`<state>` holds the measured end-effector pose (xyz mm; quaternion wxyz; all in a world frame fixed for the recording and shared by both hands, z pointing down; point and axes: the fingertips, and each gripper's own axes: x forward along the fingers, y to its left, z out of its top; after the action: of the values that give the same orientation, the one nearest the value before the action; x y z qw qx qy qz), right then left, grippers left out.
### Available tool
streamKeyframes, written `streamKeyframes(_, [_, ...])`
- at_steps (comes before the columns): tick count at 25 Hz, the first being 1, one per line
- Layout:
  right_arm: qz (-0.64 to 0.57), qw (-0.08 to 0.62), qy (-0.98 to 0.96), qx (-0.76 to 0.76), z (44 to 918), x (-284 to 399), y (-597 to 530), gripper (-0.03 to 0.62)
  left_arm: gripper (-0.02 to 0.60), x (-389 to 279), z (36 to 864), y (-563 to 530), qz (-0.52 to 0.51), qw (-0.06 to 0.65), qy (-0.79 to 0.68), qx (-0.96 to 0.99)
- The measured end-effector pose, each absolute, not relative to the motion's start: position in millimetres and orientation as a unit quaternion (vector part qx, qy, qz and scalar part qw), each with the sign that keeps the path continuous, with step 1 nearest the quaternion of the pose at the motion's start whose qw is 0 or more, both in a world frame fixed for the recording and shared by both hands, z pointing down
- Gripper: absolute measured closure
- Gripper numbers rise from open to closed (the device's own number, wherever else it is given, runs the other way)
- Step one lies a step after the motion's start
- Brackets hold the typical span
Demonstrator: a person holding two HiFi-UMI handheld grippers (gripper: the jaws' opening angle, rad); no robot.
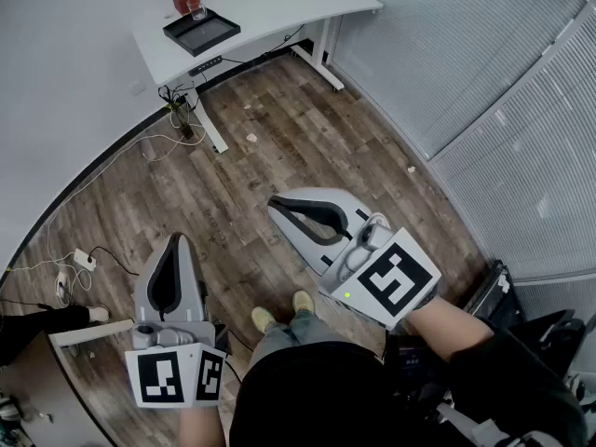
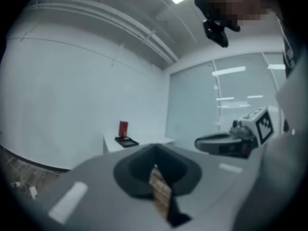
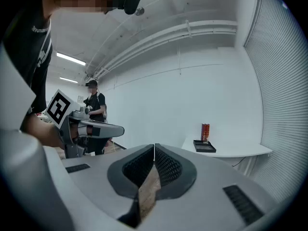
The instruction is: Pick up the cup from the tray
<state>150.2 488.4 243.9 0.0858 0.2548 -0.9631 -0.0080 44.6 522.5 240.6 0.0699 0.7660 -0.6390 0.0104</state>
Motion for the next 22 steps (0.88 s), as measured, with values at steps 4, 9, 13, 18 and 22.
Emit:
streamKeyframes(4, [-0.009,0.087,-0.964,0.253,242,144,489,0.579,0.581,42,240,523,0.013,0.073,-0.638,0.766])
streamKeyframes(9, [0.006,0.074,-0.962,0.261,240,147,493,0.579,0.581,45,242,530,0.013,0.075,-0.631,0.772])
streamKeyframes(13, [0.004,0.084,-0.961,0.262,244,143,499,0.579,0.581,40,244,538,0.016,0.076,-0.629,0.774])
streamKeyframes(18, [-0.013,0.094,-0.961,0.261,242,130,504,0.579,0.581,23,242,541,0.018,0.076,-0.638,0.766])
streamKeyframes(22, [-0.023,0.098,-0.96,0.26,239,115,507,0.579,0.581,8,245,545,0.03,0.078,-0.64,0.763])
